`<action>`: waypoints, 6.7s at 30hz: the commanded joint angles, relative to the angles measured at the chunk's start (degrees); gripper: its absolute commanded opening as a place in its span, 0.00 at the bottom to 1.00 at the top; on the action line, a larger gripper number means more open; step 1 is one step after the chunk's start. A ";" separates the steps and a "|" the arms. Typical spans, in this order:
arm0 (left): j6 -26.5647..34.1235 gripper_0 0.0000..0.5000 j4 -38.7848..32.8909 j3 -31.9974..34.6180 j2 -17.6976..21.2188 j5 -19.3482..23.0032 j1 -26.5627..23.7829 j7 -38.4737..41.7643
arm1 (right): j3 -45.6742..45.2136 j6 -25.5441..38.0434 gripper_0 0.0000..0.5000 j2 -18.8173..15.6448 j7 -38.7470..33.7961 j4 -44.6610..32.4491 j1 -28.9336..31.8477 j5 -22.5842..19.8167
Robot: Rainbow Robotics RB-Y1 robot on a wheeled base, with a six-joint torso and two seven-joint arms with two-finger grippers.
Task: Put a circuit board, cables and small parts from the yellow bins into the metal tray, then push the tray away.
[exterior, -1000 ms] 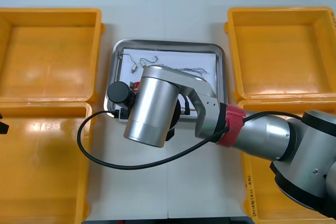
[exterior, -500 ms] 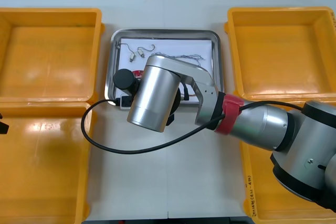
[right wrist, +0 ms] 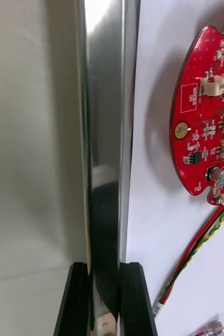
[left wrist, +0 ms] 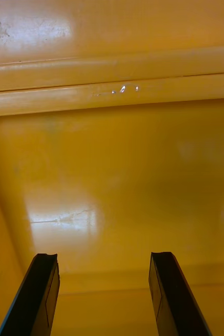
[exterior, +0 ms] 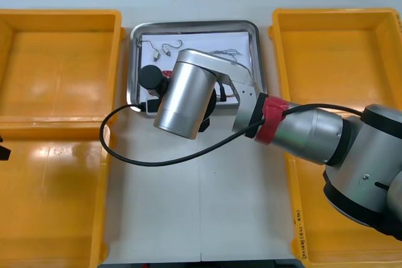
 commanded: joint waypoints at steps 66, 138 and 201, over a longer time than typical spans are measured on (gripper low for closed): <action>0.33 1.00 -1.81 1.71 -0.56 -0.54 1.15 0.73 | -4.37 -21.57 0.50 0.90 5.69 18.84 -10.69 -0.39; 0.33 1.00 -1.81 1.71 -0.56 -0.54 1.15 0.73 | -25.20 19.65 1.00 -28.99 -47.40 -39.43 9.35 -30.62; 0.33 1.00 -1.81 1.71 -0.56 -0.54 1.15 0.73 | -55.52 25.89 1.00 -27.40 -50.83 -52.79 46.79 -18.40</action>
